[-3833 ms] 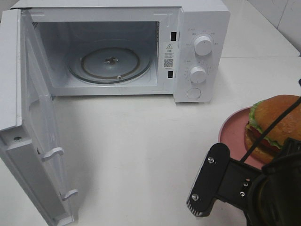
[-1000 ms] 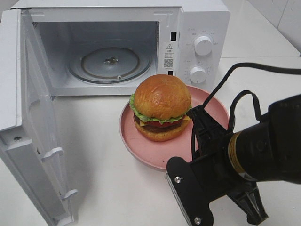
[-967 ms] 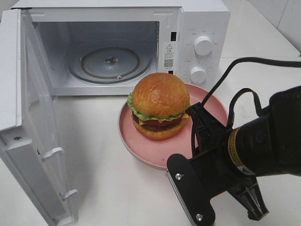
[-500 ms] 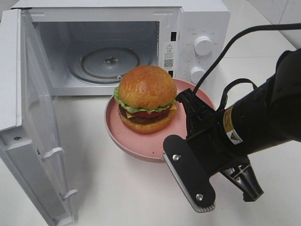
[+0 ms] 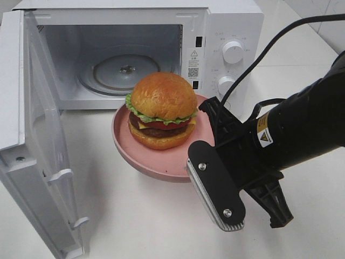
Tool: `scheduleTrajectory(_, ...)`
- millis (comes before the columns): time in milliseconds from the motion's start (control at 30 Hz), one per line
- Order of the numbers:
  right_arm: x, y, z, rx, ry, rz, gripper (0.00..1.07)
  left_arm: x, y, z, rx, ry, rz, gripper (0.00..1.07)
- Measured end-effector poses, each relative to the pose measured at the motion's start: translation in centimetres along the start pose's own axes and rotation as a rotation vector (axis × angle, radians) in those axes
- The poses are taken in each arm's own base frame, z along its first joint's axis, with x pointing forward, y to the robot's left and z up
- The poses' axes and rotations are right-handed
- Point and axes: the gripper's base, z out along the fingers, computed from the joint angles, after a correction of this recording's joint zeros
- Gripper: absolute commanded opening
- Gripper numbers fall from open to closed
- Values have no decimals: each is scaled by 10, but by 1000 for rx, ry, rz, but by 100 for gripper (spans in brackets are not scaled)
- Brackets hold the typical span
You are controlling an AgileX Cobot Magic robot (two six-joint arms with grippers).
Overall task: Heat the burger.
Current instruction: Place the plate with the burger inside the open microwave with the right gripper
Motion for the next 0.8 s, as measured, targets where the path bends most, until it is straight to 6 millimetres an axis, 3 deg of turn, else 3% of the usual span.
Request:
scheduleTrajectory(567,3,-12,12,51,45,21,0,0,0,0,0,0,0,98)
scheduleTrajectory(800,0,-34,24,73,57,30,0,0,0,0,0,0,0,98)
